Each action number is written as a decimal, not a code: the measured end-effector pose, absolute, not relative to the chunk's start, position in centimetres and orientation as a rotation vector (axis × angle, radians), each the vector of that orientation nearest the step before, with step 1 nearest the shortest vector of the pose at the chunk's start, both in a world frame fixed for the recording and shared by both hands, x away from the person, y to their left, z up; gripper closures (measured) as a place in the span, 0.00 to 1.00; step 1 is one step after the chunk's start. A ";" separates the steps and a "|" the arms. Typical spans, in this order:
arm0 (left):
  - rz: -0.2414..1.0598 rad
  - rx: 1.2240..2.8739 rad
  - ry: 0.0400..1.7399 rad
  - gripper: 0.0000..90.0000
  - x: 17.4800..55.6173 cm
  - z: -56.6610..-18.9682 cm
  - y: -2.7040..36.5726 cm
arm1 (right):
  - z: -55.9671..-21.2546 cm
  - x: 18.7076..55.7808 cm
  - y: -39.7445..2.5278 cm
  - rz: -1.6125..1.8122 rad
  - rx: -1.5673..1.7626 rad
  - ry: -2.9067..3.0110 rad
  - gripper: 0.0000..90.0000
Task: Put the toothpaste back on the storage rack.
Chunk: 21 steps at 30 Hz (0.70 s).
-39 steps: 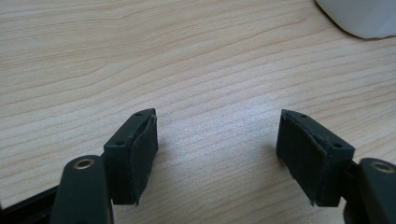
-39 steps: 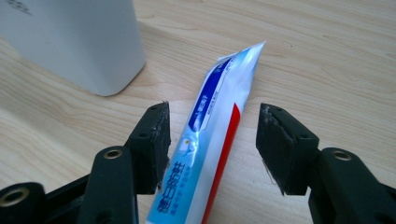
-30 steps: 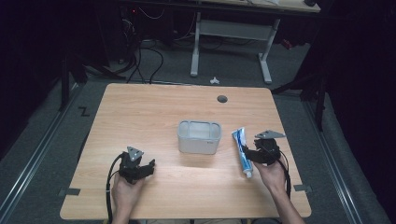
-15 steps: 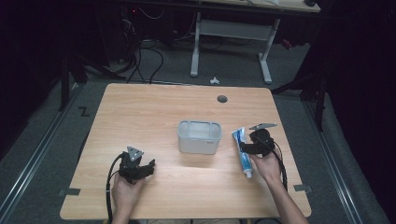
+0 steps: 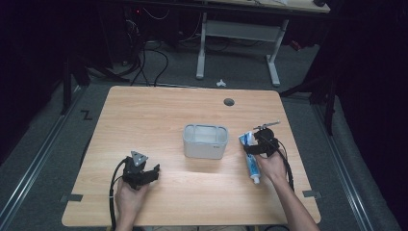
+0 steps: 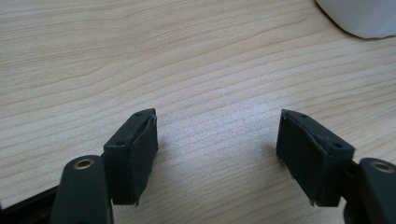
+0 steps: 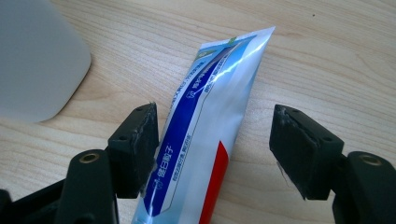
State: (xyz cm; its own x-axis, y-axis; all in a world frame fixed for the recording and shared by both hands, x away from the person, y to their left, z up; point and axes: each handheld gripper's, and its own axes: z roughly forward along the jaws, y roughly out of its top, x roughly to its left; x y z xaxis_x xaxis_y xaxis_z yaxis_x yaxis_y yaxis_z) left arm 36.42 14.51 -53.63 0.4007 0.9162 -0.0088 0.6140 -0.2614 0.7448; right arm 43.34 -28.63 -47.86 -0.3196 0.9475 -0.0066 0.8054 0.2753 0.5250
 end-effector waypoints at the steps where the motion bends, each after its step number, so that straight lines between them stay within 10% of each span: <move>1: 0.571 1.982 1.303 0.33 36.4 -53.6 14.5 | -48.0 43.5 -28.5 0.614 1.605 2.242 0.37; 21: 0.572 1.983 1.302 0.33 36.4 -53.6 14.5 | -49.0 45.8 -27.8 0.510 1.740 2.309 0.44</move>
